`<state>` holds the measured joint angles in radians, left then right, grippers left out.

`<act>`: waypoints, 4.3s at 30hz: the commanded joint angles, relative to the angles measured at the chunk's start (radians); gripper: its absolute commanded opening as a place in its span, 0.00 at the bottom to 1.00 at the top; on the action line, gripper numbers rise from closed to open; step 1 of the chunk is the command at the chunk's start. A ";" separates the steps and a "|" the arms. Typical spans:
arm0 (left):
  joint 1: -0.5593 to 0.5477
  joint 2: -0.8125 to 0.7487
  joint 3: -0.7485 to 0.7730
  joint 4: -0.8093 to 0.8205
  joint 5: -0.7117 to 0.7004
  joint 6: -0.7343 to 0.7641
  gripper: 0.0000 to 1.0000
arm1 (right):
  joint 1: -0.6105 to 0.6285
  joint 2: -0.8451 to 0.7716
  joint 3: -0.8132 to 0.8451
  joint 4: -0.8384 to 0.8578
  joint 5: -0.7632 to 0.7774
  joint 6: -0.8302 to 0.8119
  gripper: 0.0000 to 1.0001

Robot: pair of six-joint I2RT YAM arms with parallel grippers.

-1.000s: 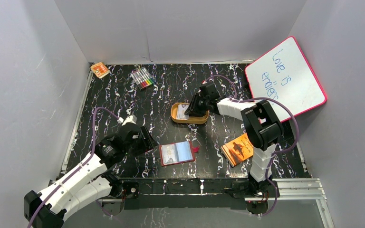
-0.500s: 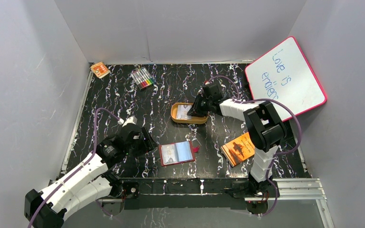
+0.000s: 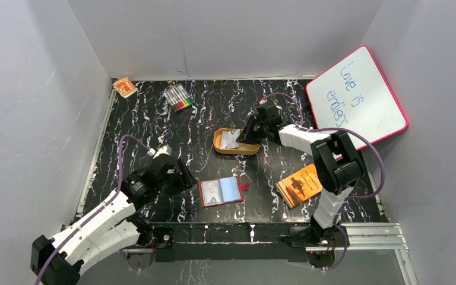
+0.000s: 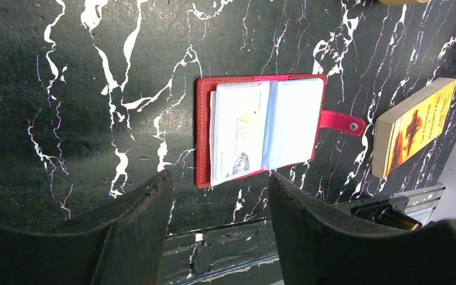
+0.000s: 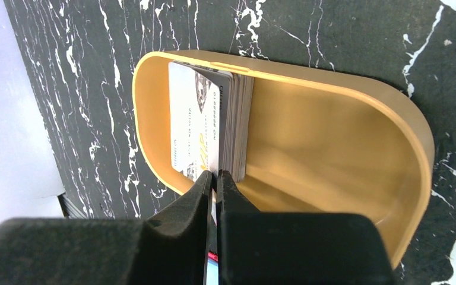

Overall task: Put the credit cards into the card holder
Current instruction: Pick up the credit card from the storage box, then turn over the card slot in the card holder.

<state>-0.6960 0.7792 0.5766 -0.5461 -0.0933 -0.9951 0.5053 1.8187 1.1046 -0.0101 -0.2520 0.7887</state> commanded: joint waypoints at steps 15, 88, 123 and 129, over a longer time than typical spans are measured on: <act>0.003 0.023 0.043 0.007 -0.039 0.023 0.56 | -0.043 -0.215 0.053 -0.217 -0.021 0.195 0.00; -0.163 0.821 0.356 0.215 0.046 0.092 0.53 | 0.177 -0.750 -0.538 -0.213 -0.114 -0.121 0.00; -0.190 0.832 0.306 0.164 -0.020 0.068 0.00 | 0.189 -0.621 -0.529 -0.107 -0.280 -0.140 0.00; -0.190 0.829 0.307 0.164 -0.019 0.068 0.00 | 0.189 -0.602 -0.533 -0.115 -0.259 -0.140 0.00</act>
<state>-0.8795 1.6230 0.9131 -0.3332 -0.0891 -0.9283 0.6895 1.2098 0.5598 -0.1596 -0.5041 0.6510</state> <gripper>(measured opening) 0.009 0.011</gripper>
